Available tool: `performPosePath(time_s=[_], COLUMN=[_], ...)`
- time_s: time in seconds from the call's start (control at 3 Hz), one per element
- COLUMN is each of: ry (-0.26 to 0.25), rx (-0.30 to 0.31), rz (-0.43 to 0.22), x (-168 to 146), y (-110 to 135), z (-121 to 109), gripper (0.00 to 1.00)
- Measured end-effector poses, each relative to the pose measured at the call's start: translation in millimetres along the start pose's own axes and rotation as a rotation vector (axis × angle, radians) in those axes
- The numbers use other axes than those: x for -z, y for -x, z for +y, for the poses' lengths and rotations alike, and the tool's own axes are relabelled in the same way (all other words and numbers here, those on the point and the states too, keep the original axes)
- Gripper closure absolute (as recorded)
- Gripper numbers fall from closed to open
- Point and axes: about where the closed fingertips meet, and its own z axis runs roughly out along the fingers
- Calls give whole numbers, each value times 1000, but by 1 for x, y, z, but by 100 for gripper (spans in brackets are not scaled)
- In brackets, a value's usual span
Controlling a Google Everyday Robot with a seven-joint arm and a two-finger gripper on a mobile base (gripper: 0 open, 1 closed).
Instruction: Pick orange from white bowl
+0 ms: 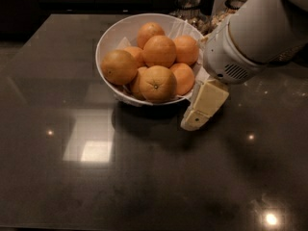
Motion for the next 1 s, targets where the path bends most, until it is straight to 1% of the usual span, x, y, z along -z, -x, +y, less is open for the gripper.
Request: performPosePath(time_s=[0.33,0.67,1.0], ry=[0,-53,-140], rx=[0,-41,-139], rz=[0,-31,-101], x=[0,-8,-23], y=[0,12,49], z=[0,0,-1], gripper=[0,0,0])
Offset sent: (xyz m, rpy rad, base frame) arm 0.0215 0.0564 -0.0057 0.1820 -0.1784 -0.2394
